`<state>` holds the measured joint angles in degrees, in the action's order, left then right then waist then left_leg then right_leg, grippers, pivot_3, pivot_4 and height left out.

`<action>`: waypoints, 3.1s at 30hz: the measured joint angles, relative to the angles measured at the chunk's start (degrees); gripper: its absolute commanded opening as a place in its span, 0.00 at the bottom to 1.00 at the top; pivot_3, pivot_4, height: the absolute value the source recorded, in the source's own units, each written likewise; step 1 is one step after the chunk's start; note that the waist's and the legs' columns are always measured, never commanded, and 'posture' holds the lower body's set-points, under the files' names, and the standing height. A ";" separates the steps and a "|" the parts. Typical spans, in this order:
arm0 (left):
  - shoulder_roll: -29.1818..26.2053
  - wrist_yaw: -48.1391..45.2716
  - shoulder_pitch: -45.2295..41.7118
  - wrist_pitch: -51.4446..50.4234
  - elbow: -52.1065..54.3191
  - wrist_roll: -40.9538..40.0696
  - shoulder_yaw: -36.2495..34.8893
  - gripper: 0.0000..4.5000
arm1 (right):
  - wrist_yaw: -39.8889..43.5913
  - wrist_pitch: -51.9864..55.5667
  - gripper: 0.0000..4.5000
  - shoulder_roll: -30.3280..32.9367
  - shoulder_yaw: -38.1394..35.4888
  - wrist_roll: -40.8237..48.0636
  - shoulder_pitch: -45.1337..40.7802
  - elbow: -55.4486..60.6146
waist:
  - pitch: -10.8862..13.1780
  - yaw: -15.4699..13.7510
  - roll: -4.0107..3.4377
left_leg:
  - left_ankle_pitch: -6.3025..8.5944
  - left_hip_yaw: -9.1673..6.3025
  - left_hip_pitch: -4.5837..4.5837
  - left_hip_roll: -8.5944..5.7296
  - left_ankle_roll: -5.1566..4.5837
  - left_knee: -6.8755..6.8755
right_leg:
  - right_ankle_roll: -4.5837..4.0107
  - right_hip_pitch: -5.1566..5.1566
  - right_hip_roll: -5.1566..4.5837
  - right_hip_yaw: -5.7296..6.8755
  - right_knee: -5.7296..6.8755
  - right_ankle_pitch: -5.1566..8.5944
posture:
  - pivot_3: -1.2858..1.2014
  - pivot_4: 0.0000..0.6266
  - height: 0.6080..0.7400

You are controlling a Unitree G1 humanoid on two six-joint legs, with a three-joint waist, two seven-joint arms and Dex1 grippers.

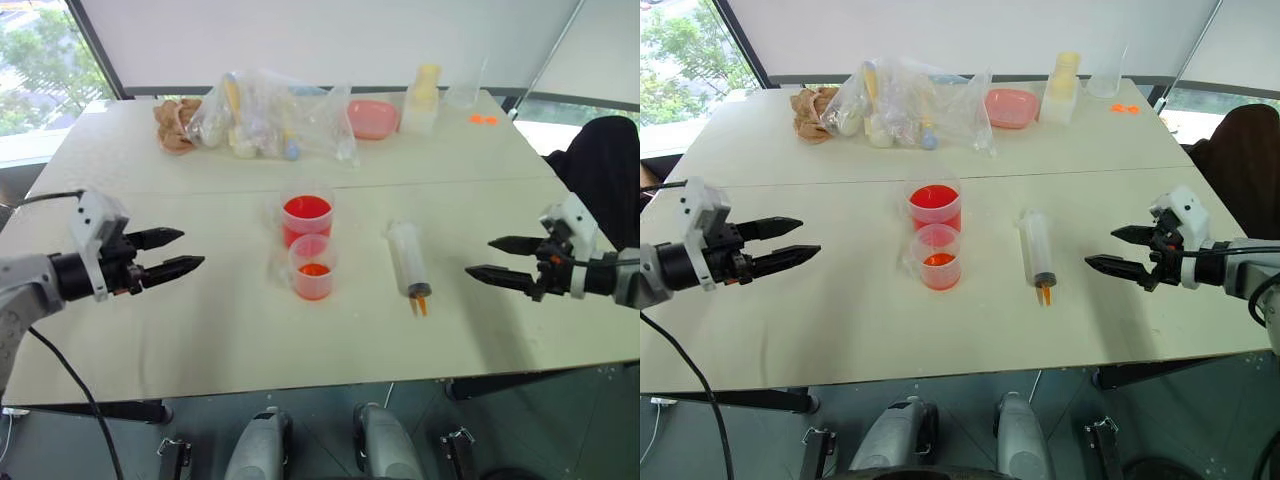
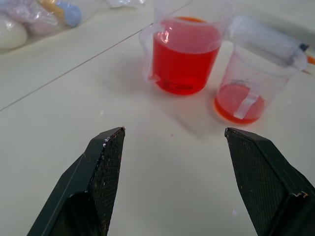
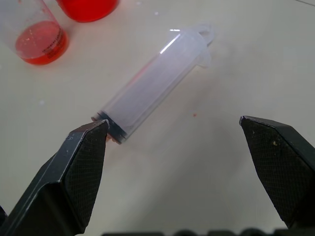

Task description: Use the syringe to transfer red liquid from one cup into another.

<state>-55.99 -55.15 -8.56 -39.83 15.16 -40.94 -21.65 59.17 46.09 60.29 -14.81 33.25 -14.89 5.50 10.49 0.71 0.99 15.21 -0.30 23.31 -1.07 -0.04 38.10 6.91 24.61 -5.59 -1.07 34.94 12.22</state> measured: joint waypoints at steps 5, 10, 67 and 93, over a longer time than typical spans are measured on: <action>0.09 -0.03 -1.01 -0.34 -0.43 -0.11 0.42 0.76 | -0.74 0.17 0.99 -0.39 0.22 -0.02 -0.09 0.74 | 0.00 -0.11 0.00 | 0.00 0.00 0.01 -0.02 0.00 0.00 | 0.01 0.00 -0.01 -0.01 0.00 0.00 | 0.52 0.24 1.00; 0.39 -0.13 -1.72 -1.25 -0.42 -1.00 0.53 0.76 | -2.03 1.76 0.99 -0.52 0.68 -0.02 -0.51 0.88 | 0.00 -0.06 0.00 | 0.00 0.00 0.00 -0.02 0.00 0.00 | 0.01 0.00 -0.01 -0.01 0.00 -0.01 | 0.52 0.24 1.00; 6.61 -8.37 -21.37 3.17 -0.92 4.28 15.51 0.76 | -10.41 24.85 0.69 -30.46 37.42 -24.21 -55.84 -54.65 | -0.03 0.05 0.13 | -0.01 -0.05 -0.01 -0.27 0.00 0.03 | 0.26 -0.08 0.07 0.18 0.23 -0.18 | 0.52 0.24 1.00; 8.95 -9.64 -25.39 7.53 -6.58 8.00 18.21 0.76 | -11.87 33.87 0.99 -22.90 33.57 -22.82 -41.71 -28.72 | -0.28 -0.40 0.49 | -0.02 -0.29 -0.04 -0.33 0.02 0.08 | 0.24 -0.34 0.04 0.31 0.11 -0.16 | 0.52 0.24 1.00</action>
<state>-47.04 -64.79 -33.95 -32.30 8.58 -32.93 -3.45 47.30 79.97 37.39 18.75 10.44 -56.60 -23.22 10.21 0.31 1.49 15.19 -0.59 23.27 -1.39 -0.01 38.17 7.14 24.27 -5.55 -0.76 35.05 12.06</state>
